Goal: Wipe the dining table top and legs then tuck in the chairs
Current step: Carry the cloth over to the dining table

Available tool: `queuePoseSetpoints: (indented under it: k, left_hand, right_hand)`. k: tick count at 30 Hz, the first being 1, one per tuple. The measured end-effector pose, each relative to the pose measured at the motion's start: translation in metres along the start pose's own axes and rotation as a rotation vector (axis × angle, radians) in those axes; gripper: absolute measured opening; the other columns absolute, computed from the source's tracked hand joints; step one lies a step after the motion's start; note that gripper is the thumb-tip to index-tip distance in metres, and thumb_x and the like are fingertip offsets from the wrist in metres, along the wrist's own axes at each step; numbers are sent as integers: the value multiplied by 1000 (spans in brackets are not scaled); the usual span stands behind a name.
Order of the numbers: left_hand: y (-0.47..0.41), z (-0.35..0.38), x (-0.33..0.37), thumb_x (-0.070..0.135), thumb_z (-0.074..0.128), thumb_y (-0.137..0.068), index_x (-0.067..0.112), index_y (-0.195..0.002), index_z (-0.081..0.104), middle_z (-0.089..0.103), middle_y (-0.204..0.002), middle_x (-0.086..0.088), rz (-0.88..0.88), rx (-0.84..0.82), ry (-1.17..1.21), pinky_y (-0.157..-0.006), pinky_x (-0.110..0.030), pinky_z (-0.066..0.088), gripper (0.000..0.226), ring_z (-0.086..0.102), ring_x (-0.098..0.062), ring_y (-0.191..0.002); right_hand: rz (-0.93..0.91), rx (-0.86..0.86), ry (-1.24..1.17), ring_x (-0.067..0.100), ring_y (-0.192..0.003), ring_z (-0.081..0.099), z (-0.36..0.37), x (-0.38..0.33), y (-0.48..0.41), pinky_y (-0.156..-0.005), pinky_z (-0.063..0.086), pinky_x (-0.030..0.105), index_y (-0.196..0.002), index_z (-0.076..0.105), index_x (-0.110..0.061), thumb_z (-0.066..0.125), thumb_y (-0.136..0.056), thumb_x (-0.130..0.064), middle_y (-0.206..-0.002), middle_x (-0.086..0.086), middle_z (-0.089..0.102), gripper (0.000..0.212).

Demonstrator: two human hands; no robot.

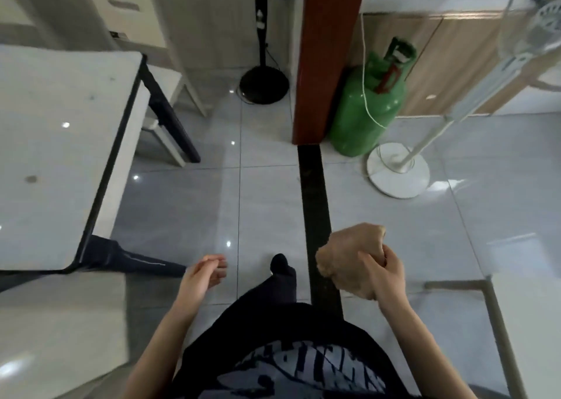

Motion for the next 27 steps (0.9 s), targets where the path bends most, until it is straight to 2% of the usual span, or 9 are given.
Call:
queuePoseSetpoints:
  k: [4, 7, 9, 11, 15, 18, 21, 24, 27]
  left_hand:
    - [-53, 16, 68, 7, 42, -98, 14, -87, 64, 66, -88, -10, 44, -2, 49, -79, -35, 47, 25, 61, -26, -78]
    - [-85, 27, 124, 5, 42, -98, 15, -86, 64, 66, -87, -9, 109, -38, 42, -76, -30, 47, 26, 60, -24, -78]
    - [-105, 29, 155, 6, 43, -98, 15, -87, 64, 66, -88, -10, 140, -32, 41, -76, -30, 47, 26, 61, -23, -78]
    - [-125, 30, 180, 7, 45, -98, 16, -88, 66, 67, -90, -10, 165, -26, 58, -77, -31, 48, 24, 63, -23, -80]
    - [-166, 33, 214, 4, 47, -96, 16, -87, 67, 68, -88, -7, 166, 30, 88, -75, -25, 49, 26, 63, -19, -80]
    - [-200, 32, 235, 18, 55, -90, 13, -90, 67, 68, -89, -8, 138, 100, 155, -76, -30, 47, 13, 62, -22, -80]
    - [-226, 22, 261, 47, 56, -64, 12, -93, 67, 69, -91, -10, 106, 206, 241, -78, -34, 48, 47, 62, -23, -81]
    - [-235, 8, 281, 50, 53, -63, 15, -95, 69, 70, -93, -9, 90, 324, 292, -81, -35, 48, 51, 63, -24, -84]
    - [-240, -8, 285, 39, 53, -71, 10, -98, 68, 69, -95, -14, 49, 459, 358, -78, -32, 47, 42, 62, -24, -84]
  right_hand:
    - [-6, 16, 50, 22, -74, 61, 21, -52, -57, -69, 54, 43, -83, 62, -18, 63, -85, -15, -80, 8, 65, 4]
    - [-16, 17, 76, 23, -71, 59, 35, -94, -99, -64, 48, 36, -82, 61, -18, 63, -86, -14, -78, 10, 64, 6]
    - [-35, 15, 81, 24, -71, 58, 43, -121, -126, -67, 49, 38, -80, 60, -19, 63, -86, -12, -78, 10, 63, 9]
    - [-56, -5, 87, 26, -76, 61, 55, -147, -155, -72, 51, 42, -87, 62, -17, 63, -86, -12, -81, 8, 65, 5]
    - [-79, -51, 105, 19, -77, 60, 93, -196, -220, -73, 50, 37, -99, 60, -16, 63, -87, -10, -90, 8, 66, 13]
    - [-149, -146, 177, 24, -84, 62, 137, -235, -272, -70, 49, 36, -105, 63, -14, 66, -86, -14, -98, 11, 68, 19]
    - [-211, -280, 265, 27, -98, 62, 195, -290, -328, -79, 49, 37, -123, 59, -8, 69, -85, -16, -109, 10, 66, 40]
    - [-247, -432, 321, 24, -91, 64, 256, -344, -360, -80, 53, 40, -116, 62, -11, 68, -85, -19, -101, 7, 68, 33]
    - [-294, -583, 348, 20, -89, 63, 315, -390, -372, -83, 52, 38, -109, 62, -14, 68, -86, -18, -97, 2, 67, 24]
Point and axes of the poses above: each hand's wrist, its own y-axis away from the middle knuckle, its own z-axis out of the palm, x = y × z, the point moved 7 cm from there along -y, towards the middle knuckle
